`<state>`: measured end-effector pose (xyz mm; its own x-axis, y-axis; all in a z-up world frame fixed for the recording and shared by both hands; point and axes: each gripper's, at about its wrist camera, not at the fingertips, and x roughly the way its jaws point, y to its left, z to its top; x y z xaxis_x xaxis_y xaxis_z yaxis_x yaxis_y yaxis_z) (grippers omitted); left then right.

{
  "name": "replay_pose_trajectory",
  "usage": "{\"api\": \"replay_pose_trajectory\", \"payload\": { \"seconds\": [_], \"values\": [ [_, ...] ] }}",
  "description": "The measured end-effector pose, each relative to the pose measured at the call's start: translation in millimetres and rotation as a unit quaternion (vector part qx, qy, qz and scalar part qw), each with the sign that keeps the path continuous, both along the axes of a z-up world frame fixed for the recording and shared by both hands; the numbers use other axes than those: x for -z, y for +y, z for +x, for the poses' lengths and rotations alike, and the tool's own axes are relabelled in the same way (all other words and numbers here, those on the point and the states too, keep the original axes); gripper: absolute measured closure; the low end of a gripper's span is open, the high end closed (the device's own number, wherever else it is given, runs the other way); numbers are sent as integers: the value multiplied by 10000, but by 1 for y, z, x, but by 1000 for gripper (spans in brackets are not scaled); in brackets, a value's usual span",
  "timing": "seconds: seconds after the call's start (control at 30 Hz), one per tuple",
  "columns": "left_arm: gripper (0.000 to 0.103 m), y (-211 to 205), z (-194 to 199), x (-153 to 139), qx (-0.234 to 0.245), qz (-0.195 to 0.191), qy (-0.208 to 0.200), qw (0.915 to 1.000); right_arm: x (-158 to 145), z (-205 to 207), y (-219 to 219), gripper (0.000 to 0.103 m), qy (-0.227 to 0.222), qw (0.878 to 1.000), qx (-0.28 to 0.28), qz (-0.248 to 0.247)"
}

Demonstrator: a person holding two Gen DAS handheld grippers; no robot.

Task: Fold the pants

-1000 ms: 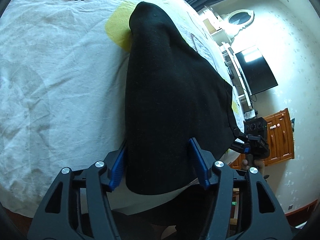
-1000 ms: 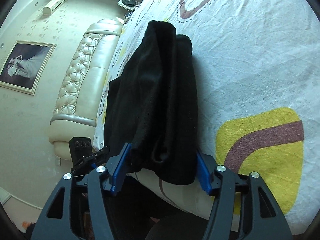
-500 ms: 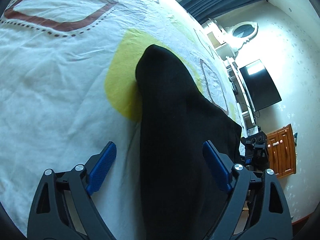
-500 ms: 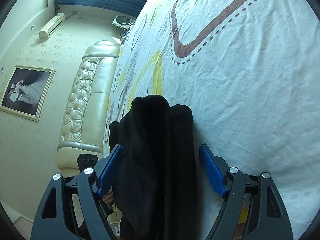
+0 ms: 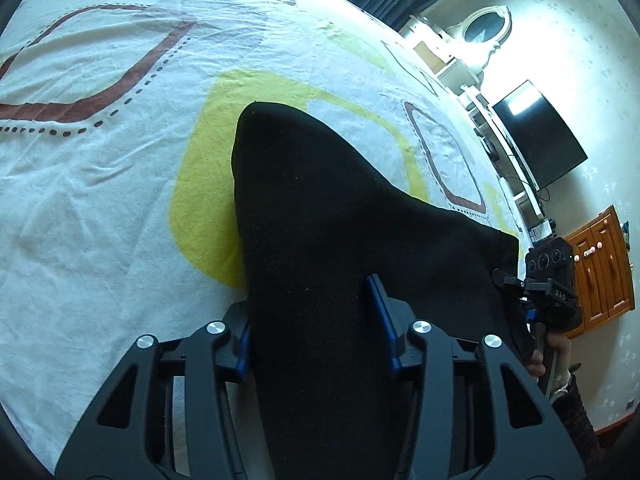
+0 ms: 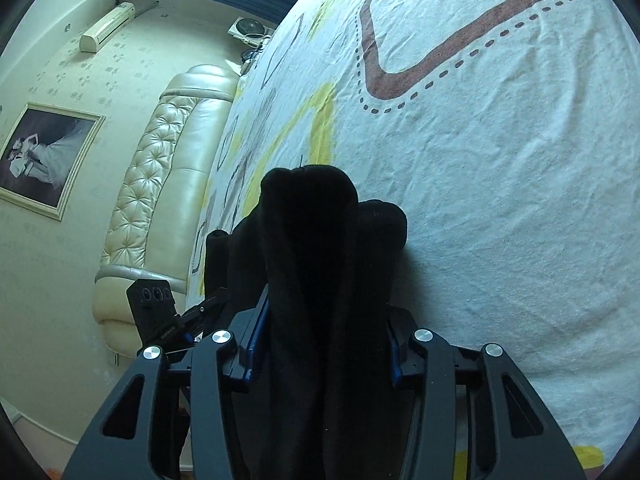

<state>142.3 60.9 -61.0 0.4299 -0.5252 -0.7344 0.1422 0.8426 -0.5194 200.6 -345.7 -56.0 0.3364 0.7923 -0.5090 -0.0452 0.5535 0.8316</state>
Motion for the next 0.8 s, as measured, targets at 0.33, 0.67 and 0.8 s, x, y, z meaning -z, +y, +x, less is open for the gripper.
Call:
{"api": "replay_pose_trajectory", "payload": {
  "seconds": [0.33,0.67,0.8],
  "values": [
    [66,5,13,-6,-112,128,-147,9997,-3,13,7,60,-190,9997,127,-106],
    [66,19,44,-10,-307,164,-169,9993,-6,44,24,60,-266,9993,208,-134],
    [66,24,57,-10,-369,165,-160,9991,-6,58,29,60,-278,9993,218,-130]
  ]
}}
